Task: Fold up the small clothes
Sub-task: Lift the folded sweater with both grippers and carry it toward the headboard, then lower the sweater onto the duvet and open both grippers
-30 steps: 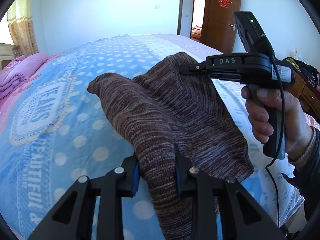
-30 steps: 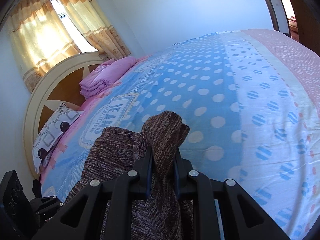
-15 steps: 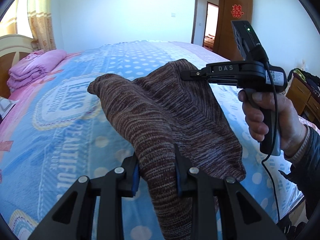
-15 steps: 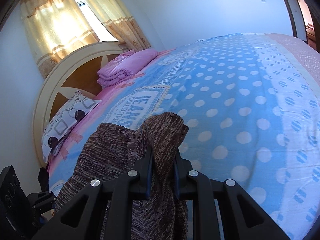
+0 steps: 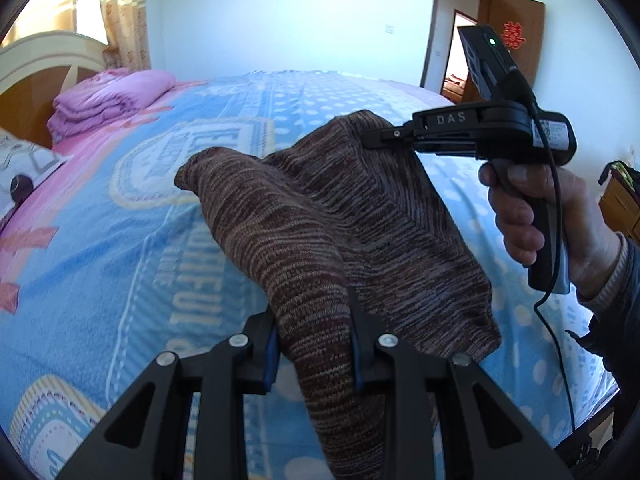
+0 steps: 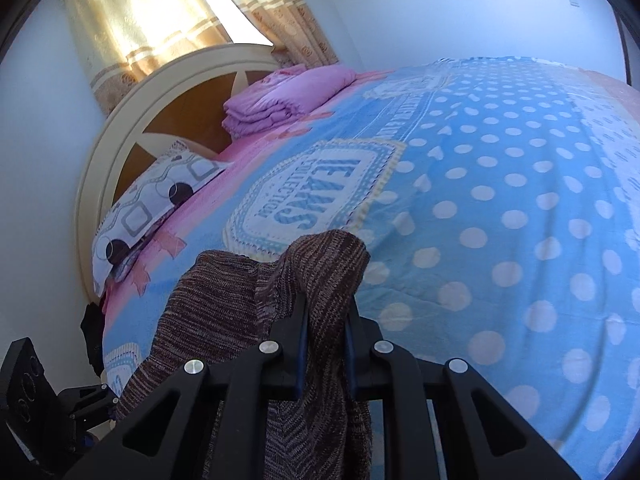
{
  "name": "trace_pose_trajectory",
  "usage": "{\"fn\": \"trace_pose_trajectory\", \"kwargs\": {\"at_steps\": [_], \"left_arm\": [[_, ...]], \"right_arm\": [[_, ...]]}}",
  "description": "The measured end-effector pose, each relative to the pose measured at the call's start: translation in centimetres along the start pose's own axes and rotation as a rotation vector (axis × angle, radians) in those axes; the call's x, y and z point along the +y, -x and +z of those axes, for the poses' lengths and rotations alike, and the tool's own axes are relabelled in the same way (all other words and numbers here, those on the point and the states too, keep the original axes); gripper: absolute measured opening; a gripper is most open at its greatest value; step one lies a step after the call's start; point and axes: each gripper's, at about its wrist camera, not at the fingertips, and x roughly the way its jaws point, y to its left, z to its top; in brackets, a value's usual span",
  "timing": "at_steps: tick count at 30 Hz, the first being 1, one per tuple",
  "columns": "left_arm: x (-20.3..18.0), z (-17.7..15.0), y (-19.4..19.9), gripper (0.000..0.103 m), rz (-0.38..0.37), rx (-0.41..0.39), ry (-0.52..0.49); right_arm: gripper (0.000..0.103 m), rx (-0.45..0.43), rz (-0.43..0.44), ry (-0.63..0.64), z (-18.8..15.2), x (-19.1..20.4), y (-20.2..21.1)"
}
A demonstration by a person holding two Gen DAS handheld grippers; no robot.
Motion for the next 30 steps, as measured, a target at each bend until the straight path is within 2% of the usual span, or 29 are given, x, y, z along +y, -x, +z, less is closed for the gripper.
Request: {"fn": "trace_pose_trajectory", "kwargs": {"at_steps": [7, 11, 15, 16, 17, 19, 21, 23, 25, 29, 30], "left_arm": [[3.0, -2.2, -1.1, 0.028, 0.033, 0.047, 0.079], [3.4, -3.5, -1.9, 0.029, 0.045, 0.061, 0.115], [2.8, -4.1, -2.0, 0.033, 0.085, 0.025, 0.102], [2.8, -4.3, -2.0, 0.035, 0.091, 0.023, 0.098], [2.6, -4.4, -1.8, 0.040, 0.100, 0.024, 0.093], [2.4, -4.1, -1.1, 0.045, 0.116, 0.025, 0.093], [2.6, -3.5, 0.1, 0.048, 0.127, -0.007, 0.092], [2.9, -2.9, 1.6, 0.062, 0.183, -0.073, 0.071], [3.3, -1.9, 2.3, 0.073, 0.253, -0.128, 0.052], [5.0, 0.3, 0.6, 0.074, 0.362, -0.158, 0.027], [5.4, 0.4, 0.4, 0.074, 0.367, -0.153, 0.029]], "right_arm": [[0.014, 0.068, -0.010, 0.062, 0.3, 2.7, -5.4], [0.014, 0.109, -0.052, 0.076, 0.2, 2.3, -8.1], [0.014, 0.159, -0.072, 0.075, -0.8, 0.8, -9.5], [0.015, 0.151, -0.054, 0.061, -1.0, 0.4, -9.1], [0.016, 0.147, -0.038, 0.046, -1.2, 0.0, -8.5], [0.020, 0.137, -0.035, 0.039, -1.6, -0.2, -7.1], [0.021, 0.101, -0.042, 0.061, -2.2, 0.0, -4.3], [0.021, 0.074, -0.054, 0.083, -3.3, 0.4, -1.2], [0.021, 0.069, -0.029, 0.082, -5.2, 1.1, 2.0], [0.021, 0.099, 0.009, 0.103, -10.2, 3.1, 6.1], [0.021, 0.119, 0.013, 0.109, -11.7, 3.7, 6.5]]}}
